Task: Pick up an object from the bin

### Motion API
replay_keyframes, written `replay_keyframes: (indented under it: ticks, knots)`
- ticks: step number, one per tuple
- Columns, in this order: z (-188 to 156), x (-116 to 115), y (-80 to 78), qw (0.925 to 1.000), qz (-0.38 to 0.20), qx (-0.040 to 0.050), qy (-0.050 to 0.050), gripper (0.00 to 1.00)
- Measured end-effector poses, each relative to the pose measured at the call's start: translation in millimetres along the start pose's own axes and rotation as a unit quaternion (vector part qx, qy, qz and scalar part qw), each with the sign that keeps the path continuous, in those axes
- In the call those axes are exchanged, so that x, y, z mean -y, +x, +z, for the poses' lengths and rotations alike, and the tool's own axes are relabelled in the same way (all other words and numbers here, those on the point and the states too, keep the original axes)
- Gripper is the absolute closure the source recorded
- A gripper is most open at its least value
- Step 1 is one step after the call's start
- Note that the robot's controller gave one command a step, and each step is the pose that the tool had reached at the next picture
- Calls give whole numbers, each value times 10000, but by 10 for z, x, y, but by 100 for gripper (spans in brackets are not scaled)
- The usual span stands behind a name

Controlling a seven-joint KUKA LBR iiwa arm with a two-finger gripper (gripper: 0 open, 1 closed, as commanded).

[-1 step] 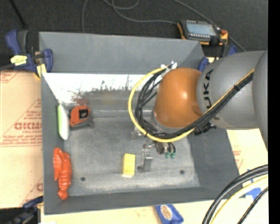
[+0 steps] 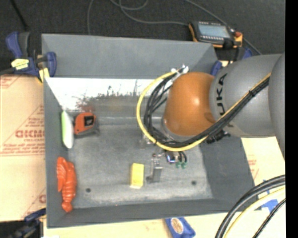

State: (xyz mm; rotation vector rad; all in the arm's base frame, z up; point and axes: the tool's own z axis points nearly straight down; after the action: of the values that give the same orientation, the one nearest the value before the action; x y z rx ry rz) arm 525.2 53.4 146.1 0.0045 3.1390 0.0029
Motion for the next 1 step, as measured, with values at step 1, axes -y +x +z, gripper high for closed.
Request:
replay_keyframes:
  ticks: [1]
  knots:
    - [178,-48,49,9995,-323,34,12,0]
